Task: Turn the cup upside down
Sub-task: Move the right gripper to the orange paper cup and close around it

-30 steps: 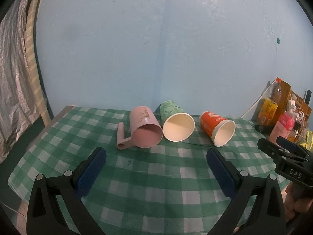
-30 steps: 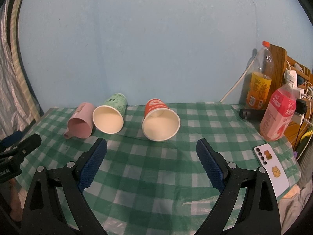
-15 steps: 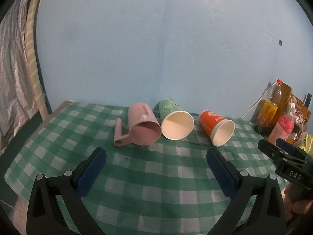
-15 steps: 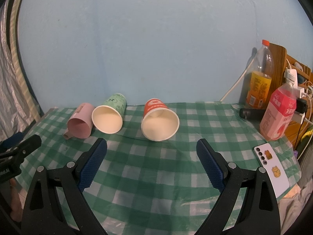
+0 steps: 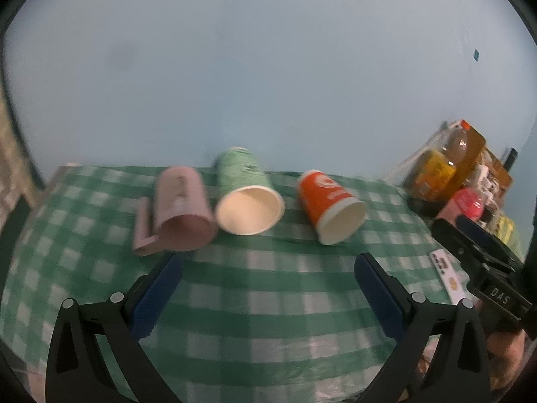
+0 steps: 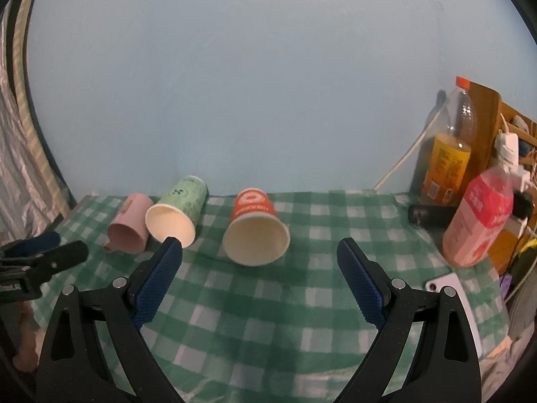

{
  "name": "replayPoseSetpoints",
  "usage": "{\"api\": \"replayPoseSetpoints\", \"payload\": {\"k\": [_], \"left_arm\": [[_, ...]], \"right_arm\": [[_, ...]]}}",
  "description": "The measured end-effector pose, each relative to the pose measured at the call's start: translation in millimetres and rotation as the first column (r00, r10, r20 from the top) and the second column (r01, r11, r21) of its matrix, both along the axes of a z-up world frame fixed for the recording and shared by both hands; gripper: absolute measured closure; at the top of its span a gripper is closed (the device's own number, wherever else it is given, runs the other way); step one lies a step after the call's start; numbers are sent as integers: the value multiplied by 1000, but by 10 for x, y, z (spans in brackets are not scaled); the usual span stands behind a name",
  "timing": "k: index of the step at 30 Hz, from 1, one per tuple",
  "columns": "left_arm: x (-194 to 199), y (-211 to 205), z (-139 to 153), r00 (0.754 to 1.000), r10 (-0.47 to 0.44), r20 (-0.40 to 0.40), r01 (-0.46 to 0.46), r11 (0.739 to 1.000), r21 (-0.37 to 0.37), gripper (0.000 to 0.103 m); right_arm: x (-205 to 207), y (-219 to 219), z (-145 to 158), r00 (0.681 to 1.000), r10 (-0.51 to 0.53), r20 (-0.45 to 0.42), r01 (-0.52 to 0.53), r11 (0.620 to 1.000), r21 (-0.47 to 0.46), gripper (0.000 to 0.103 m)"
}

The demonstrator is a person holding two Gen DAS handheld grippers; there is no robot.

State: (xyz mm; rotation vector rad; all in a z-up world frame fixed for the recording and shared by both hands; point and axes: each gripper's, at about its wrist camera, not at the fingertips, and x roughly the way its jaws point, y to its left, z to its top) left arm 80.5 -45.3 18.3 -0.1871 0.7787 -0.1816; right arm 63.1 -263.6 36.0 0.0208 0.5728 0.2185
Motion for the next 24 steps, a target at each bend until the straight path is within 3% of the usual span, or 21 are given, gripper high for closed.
{"api": "replayPoseSetpoints", "payload": {"k": [4,13,24], "left_arm": [[293,-125,39,994,-37,-99,35,999,-22,0],[805,-400,118,982,-64,-176,62,998,-17,0],[1455,-841,-154,947,-64,-316,55,998,-37,0]], "right_arm": [[197,-72,98,999,18,-37,-18,1000,5,11],[718,-185,258,981,87,-172,-71,993,97,11],[1428,-520,145,933,81,-352,8,970,244,11]]}}
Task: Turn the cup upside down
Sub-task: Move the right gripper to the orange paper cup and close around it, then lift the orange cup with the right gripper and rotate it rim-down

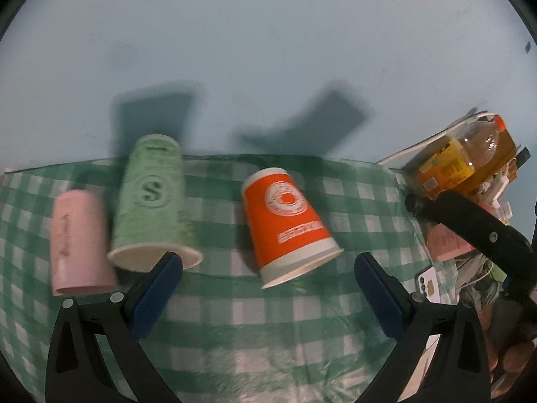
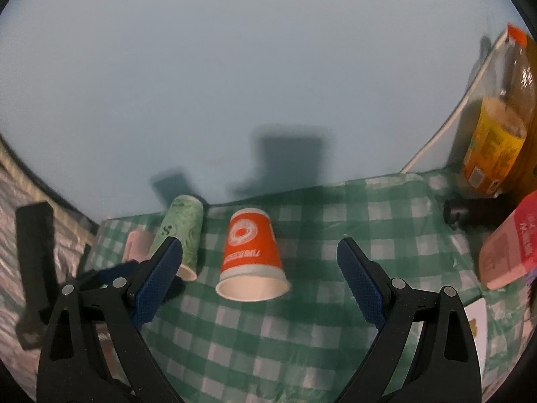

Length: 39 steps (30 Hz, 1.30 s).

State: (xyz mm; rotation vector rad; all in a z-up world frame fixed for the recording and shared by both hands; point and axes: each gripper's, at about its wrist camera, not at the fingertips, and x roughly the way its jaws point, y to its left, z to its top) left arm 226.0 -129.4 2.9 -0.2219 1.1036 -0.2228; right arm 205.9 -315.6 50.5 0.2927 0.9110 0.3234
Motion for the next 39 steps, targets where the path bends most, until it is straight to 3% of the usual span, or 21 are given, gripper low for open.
{"api": "replayPoseSetpoints", "payload": {"k": [5,22,27,32,39], "left_arm": [[249,-214,-151,999,6,-54,-5,1000,9,0],[778,-546,-684,972,12,-233,0,999,51,1],[791,-573,-757,965,-23,-262,44,997,71,21],[779,-584,-734,968,-64,-241,84,994,74,27],[598,-604,-562,972,-137,-189,154,985,77,27]], "right_arm": [[234,-131,-130,997,-31,-73,32,999,8,11],[367,-488,-327,990,-104,-93,100,994,-37,10],[386,-508,-358,990,-107,-96,103,993,-49,11],[369,-468,-357,990,-98,-102,93,994,-58,11],[303,-459,-321,991,-99,-94,94,994,-53,10]]}}
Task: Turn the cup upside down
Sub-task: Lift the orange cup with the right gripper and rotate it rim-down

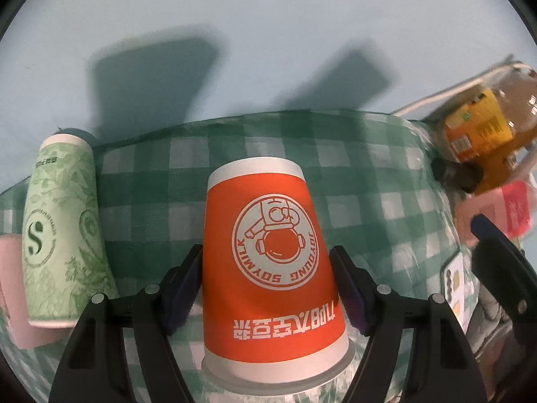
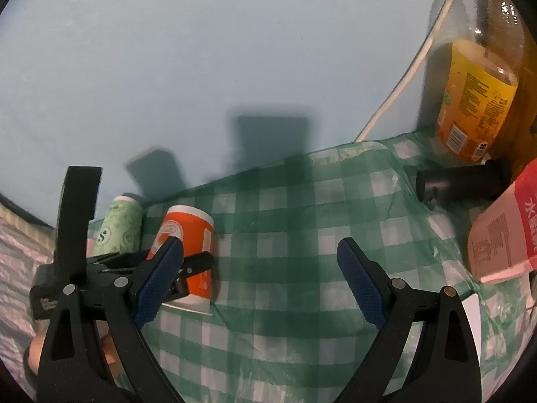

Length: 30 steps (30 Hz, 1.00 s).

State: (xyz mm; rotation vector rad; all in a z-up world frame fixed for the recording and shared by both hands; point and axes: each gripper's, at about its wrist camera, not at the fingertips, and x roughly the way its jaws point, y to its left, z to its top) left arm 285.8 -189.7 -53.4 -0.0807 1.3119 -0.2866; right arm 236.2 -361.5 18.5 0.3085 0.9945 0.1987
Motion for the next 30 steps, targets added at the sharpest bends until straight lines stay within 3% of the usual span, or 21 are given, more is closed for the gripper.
{"api": "replayPoseSetpoints", "payload": {"k": [7,14,22,30], "left_arm": [[-390,96,264,996,-64,57,66,997,-28,27],[-881,340,313,993,-89,82,94,994,-59,27],[-1337,661,123,995,-61,76,67,995,-79,27],[-1464,797,-128,998,-31,53,36,995,-92,27]], "right_arm": [[-181,20,84,1000,13,25,-14,999,37,10],[-510,250,80,995,89,38,-91,994,67,11],[-783,634,-150,981,193,2,-193,977,87,11],[-859,888,-376,972,230,-43,-225,969,102,11]]}}
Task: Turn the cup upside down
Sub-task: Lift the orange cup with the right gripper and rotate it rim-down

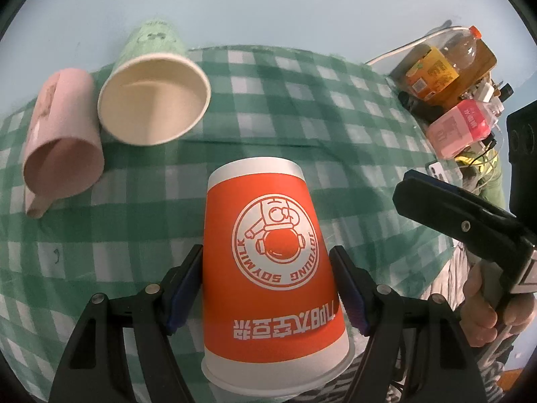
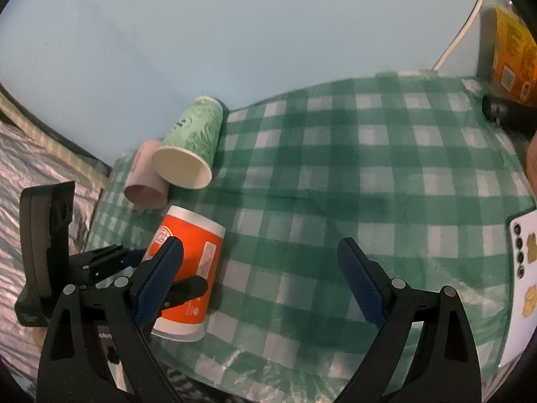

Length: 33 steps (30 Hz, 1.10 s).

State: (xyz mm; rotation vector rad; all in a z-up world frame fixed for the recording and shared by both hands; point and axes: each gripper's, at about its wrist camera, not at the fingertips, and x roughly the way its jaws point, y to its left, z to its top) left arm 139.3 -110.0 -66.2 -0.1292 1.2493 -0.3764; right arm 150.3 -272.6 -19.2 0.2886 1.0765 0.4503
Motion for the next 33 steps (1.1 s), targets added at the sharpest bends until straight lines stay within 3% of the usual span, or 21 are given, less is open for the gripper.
{"api": "replayPoseSetpoints", "payload": {"k": [8,16,21,26,33], "left_arm": [[-28,16,-74,1000,3,3,-3,1000,11,26],[-80,41,-17,999,-24,24,23,999,41,13],[-62,217,123,1000,7,1,-7,1000,-17,13],[-136,454,383,998,40,39,-37,997,-61,12],[-174,812,423,990,112,84,-111,994,-11,6]], "right_arm": [[-26,55,-158,999,6,-39,-6,1000,8,11],[-51,128,-168,999,10,-48,-10,1000,2,11],[-37,159,-116,999,16,-46,-15,1000,11,11],[-12,294,-77,997,40,-68,-37,999,38,11],[130,627,-220,982,96,-165,-88,994,59,11]]}}
